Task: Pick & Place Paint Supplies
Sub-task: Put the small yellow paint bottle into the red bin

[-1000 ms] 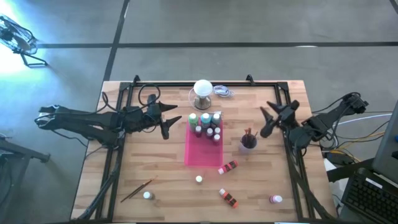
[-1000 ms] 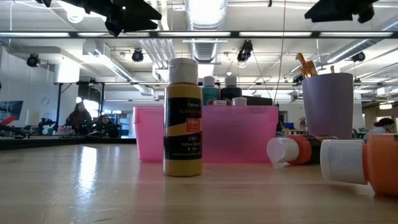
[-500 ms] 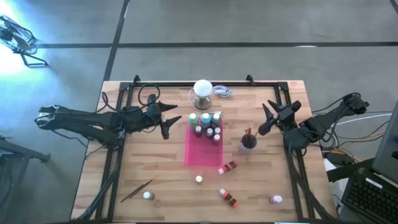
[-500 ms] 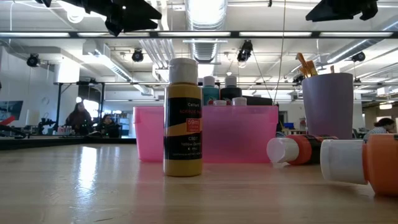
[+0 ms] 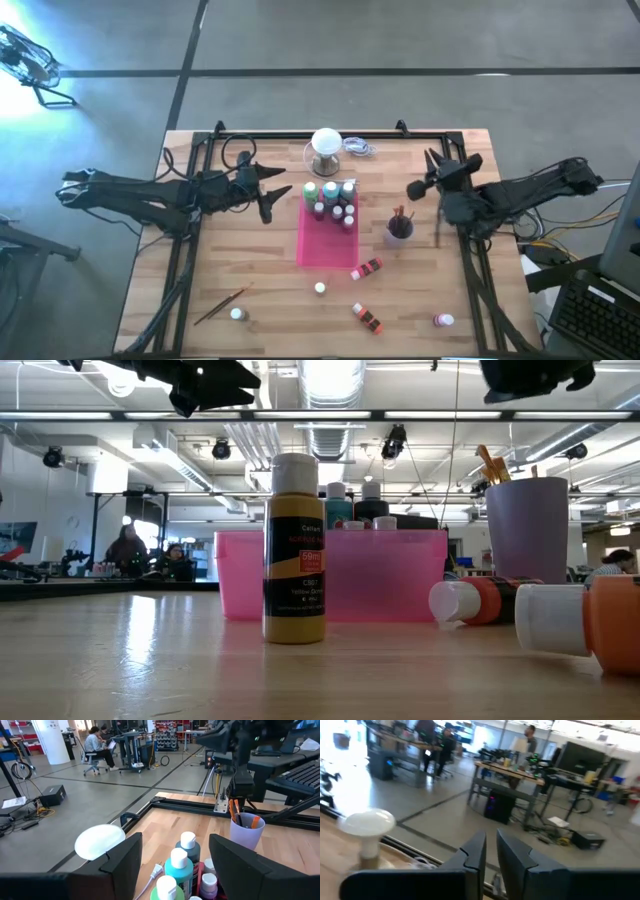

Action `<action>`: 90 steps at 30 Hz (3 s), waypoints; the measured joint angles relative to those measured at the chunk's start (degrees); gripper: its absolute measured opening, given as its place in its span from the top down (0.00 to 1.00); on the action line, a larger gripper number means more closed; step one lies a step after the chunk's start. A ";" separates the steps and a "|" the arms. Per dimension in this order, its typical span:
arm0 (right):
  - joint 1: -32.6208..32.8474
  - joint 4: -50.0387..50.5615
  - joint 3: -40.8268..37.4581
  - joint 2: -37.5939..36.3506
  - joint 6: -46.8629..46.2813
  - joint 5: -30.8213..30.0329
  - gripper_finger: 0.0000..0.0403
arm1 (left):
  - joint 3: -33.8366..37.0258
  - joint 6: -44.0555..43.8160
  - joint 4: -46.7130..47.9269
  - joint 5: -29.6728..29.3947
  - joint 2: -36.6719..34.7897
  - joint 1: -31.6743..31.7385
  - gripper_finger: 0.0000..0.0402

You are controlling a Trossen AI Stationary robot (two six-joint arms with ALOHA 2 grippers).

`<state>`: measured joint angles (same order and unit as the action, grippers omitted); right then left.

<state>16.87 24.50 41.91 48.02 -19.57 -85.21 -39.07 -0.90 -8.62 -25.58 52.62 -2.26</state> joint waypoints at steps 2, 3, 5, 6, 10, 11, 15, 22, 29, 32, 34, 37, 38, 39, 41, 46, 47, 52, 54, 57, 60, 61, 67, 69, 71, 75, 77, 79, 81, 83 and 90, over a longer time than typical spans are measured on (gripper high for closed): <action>-2.15 -0.81 -0.10 2.26 0.54 0.02 0.92 | 0.00 -0.03 0.00 0.00 0.00 0.00 0.42; -3.10 -1.95 -0.10 3.32 1.23 0.07 0.92 | 0.00 -0.03 0.00 0.00 0.00 0.00 0.42; -4.46 -5.75 -0.13 5.25 3.15 0.34 0.94 | 0.00 -0.03 0.00 0.00 0.00 -0.04 0.42; -5.07 -8.83 -0.13 6.23 5.15 0.75 0.94 | 0.00 -0.03 0.00 0.00 0.00 -0.04 0.42; -6.86 -25.63 -0.13 9.54 22.19 11.18 0.97 | 0.00 -0.02 0.03 0.00 0.01 -0.04 0.42; -7.17 -29.72 -0.10 10.28 26.76 16.59 0.98 | 0.00 -0.01 0.02 0.00 0.12 -0.04 0.42; -8.09 -39.59 -0.10 13.40 38.52 40.53 0.98 | 0.00 -0.03 0.06 0.00 0.97 -0.04 0.42; -8.73 -40.95 0.68 15.84 40.83 47.61 0.98 | -0.76 -2.58 2.90 1.27 0.72 -0.89 0.42; -8.73 -40.95 0.64 15.07 42.50 44.28 0.98 | -8.75 -5.82 21.84 1.28 0.98 -4.38 0.45; -8.91 -40.95 0.62 15.01 42.88 44.28 0.98 | -12.54 -10.01 31.09 -1.15 2.18 -5.77 0.46; -9.34 -40.93 0.62 15.03 43.33 44.27 0.98 | -13.70 -12.19 34.30 -1.59 3.45 -6.58 0.47; -10.08 -40.77 0.62 15.07 43.23 44.10 0.98 | -14.22 -13.30 35.35 -1.36 5.46 -8.31 0.49; -10.32 -40.32 0.59 15.07 42.97 44.09 0.98 | -14.35 -13.72 35.32 -1.04 6.17 -9.00 0.49; -10.45 -39.74 0.57 15.07 42.65 44.04 0.98 | -14.43 -14.31 35.29 -0.86 6.84 -9.66 0.50; -10.61 -38.59 0.55 15.03 41.62 43.28 0.98 | -14.69 -16.04 35.84 -0.55 7.95 -11.12 0.50; -10.54 -37.98 0.51 14.96 37.79 39.82 0.98 | -15.28 -21.07 37.11 0.65 9.91 -16.23 0.50; -10.53 -37.99 0.55 14.96 36.95 39.82 0.98 | -15.28 -21.55 37.10 0.67 10.41 -17.50 0.50; -10.50 -37.98 0.66 14.96 32.30 40.46 0.98 | -15.28 -22.11 34.43 0.02 14.67 -23.27 0.50; -10.50 -37.95 0.66 14.96 31.64 40.48 0.98 | -15.27 -21.47 32.11 0.06 17.39 -24.80 0.50; -10.50 -37.98 0.66 14.96 31.71 40.67 0.98 | -15.21 -20.66 28.78 1.13 21.60 -25.76 0.50; -10.53 -37.98 0.66 14.99 31.71 40.68 0.98 | -15.59 -20.63 25.73 5.16 25.69 -25.81 0.50; -10.53 -37.98 0.66 14.99 31.71 40.68 0.98 | -16.18 -20.63 25.30 6.96 26.98 -25.80 0.50; -10.50 -34.20 0.49 14.99 29.12 40.68 0.98 | -20.59 -21.35 24.71 13.38 32.93 -25.75 0.50; -10.50 -32.26 0.38 14.99 27.35 40.70 0.98 | -21.43 -21.45 24.82 14.43 34.16 -25.75 0.50; -10.50 -31.03 0.28 14.99 26.55 40.70 0.98 | -21.92 -21.28 24.10 15.07 35.05 -25.75 0.50; -10.47 -30.43 0.27 15.01 25.37 40.70 0.98 | -22.01 -19.40 19.91 17.27 36.49 -25.75 0.50; -10.29 -30.18 0.16 15.01 25.11 40.70 0.98 | -22.01 -18.87 18.55 18.19 36.97 -25.75 0.50; -10.08 -30.22 0.14 15.03 25.07 40.74 0.98 | -22.03 -18.84 18.26 18.69 37.32 -25.75 0.50; -9.90 -30.11 0.11 15.03 25.07 40.76 0.98 | -22.03 -18.57 18.29 18.69 37.56 -25.74 0.50; -9.59 -29.46 0.07 15.03 25.04 40.86 0.98 | -22.03 -18.44 18.21 18.68 37.86 -25.53 0.50; -9.52 -28.97 0.07 15.03 24.48 42.13 0.98 | -22.03 -18.37 18.12 19.21 38.49 -24.83 0.50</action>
<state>7.36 -4.47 41.98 63.05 4.91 -43.08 -61.10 -19.27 9.50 -6.37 91.11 -27.09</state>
